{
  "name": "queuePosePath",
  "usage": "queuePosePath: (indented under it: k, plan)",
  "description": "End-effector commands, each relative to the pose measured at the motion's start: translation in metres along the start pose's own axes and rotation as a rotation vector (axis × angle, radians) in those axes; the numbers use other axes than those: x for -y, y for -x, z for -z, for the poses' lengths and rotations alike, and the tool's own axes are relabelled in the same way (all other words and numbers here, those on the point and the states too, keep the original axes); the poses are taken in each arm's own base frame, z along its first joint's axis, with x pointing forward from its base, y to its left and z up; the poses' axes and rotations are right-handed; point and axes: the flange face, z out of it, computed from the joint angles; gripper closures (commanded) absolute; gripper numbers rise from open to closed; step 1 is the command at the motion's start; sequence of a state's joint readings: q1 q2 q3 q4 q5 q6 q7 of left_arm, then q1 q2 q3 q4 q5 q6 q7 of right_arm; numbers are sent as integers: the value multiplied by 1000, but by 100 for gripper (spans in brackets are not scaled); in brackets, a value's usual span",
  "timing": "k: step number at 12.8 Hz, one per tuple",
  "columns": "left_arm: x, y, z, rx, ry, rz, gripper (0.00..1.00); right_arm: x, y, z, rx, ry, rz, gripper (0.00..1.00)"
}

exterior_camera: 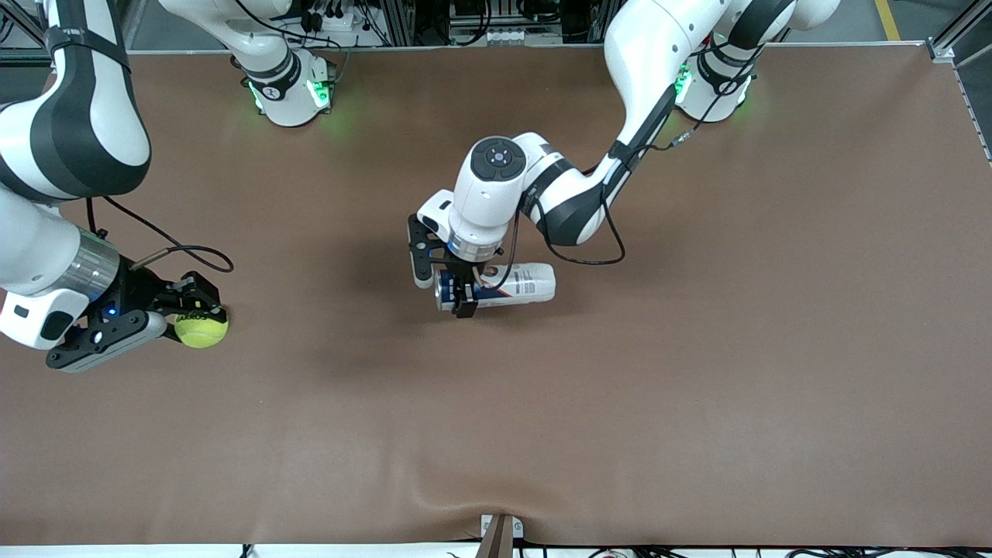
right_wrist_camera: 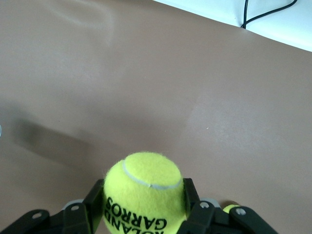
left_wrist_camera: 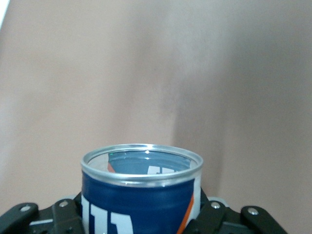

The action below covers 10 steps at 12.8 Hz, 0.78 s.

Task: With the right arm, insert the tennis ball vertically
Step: 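Grasp the Wilson can by its open end with the left gripper and lift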

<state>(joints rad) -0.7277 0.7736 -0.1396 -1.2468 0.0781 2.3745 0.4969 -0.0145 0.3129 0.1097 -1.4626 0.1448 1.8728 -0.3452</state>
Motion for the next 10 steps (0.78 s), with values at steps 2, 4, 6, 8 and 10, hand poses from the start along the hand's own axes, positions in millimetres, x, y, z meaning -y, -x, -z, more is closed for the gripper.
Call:
queuePosePath:
  k: [2,4,6,8,10]
  plan:
    - [-22,-27,41,-67,-36,94,27,4,6,8,-6,-14,-1,95]
    - [-31,-37,54,-79,-66,137,27,6,6,9,-7,-14,1,95]
    - [-50,-50,67,-88,-116,209,27,6,6,8,-3,-15,-2,95]
    - [-64,-58,72,-97,-165,287,27,6,8,7,9,-21,-4,96]
    - [-82,-66,72,-107,-197,339,27,5,8,7,9,-21,-6,96]
